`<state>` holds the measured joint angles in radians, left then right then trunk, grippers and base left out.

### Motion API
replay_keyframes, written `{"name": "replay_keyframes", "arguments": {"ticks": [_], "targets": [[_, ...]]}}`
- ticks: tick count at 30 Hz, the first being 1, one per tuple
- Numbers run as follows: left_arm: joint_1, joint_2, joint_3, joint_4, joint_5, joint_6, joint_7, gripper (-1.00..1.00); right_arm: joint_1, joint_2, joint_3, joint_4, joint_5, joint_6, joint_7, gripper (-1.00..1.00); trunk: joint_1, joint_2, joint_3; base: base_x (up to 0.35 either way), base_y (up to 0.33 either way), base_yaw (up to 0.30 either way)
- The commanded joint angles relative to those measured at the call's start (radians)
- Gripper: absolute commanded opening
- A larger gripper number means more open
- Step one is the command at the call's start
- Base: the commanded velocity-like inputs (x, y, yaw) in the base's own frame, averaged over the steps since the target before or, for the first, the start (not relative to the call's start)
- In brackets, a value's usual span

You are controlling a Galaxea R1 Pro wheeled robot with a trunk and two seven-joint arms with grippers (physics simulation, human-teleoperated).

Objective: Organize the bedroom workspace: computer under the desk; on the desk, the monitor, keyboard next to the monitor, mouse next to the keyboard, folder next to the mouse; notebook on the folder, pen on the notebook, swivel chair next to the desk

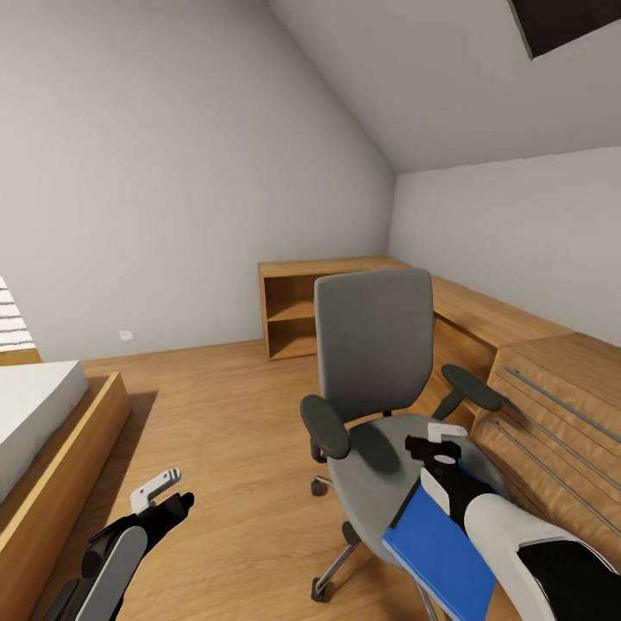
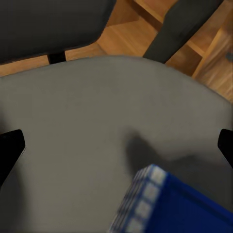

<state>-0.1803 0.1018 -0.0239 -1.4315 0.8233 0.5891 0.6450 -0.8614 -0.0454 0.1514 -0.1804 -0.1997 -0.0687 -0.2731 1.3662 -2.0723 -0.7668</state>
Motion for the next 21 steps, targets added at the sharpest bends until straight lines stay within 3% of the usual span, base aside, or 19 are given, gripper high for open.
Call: {"name": "replay_keyframes", "arguments": {"ticks": [1,5,9,12,13,15,16,17,18,21], "targets": [[-0.001,0.001,-0.002,-0.001,0.010,0.000,0.010,1.00,-0.001,0.000,0.008,-0.003,-0.011,-0.004,-0.003,1.00,0.000,0.000,-0.001,0.000,0.000,0.000],[-0.001,0.001,-0.002,0.000,0.011,0.000,0.010,1.00,0.002,-0.004,0.005,-0.107,-0.020,0.016,-0.003,1.00,0.000,0.000,-0.001,0.000,0.000,0.000],[-0.001,0.001,-0.002,0.001,0.011,0.000,0.010,1.00,0.048,-0.006,0.003,-0.272,-0.028,0.111,-0.003,1.00,0.000,0.000,-0.001,0.000,0.000,0.000],[-0.001,0.001,-0.002,0.004,0.011,0.000,0.010,1.00,0.154,-0.019,0.000,-0.508,-0.054,0.227,-0.004,1.00,0.000,0.000,-0.001,0.000,0.000,0.000],[-0.001,0.001,-0.002,0.005,0.011,0.000,0.010,1.00,0.212,-0.029,-0.005,-0.620,-0.079,0.269,-0.005,1.00,0.000,0.000,-0.001,0.000,0.000,0.000],[-0.001,0.001,-0.002,0.005,0.011,0.000,0.010,1.00,0.269,-0.039,-0.017,-0.728,-0.113,0.304,-0.008,1.00,0.000,0.000,-0.001,0.000,0.000,0.000],[-0.001,0.001,-0.002,0.006,0.010,0.000,0.010,1.00,0.321,-0.046,-0.042,-0.820,-0.159,0.333,-0.009,1.00,0.000,0.000,-0.001,0.000,0.000,0.000],[-0.001,0.001,-0.002,0.006,0.010,0.000,0.010,1.00,0.343,-0.048,-0.060,-0.859,-0.185,0.345,-0.010,1.00,0.000,0.000,-0.001,0.000,0.000,0.000],[-0.001,0.001,-0.002,0.006,0.010,0.000,0.010,1.00,0.379,-0.051,-0.099,-0.922,-0.242,0.364,-0.011,1.00,0.000,0.000,-0.001,0.000,0.000,0.000],[-0.001,0.001,-0.002,0.006,0.010,0.000,0.010,1.00,0.420,-0.053,-0.154,-0.998,-0.350,0.389,-0.012,1.00,0.000,0.000,-0.001,0.000,0.000,0.000]]}}
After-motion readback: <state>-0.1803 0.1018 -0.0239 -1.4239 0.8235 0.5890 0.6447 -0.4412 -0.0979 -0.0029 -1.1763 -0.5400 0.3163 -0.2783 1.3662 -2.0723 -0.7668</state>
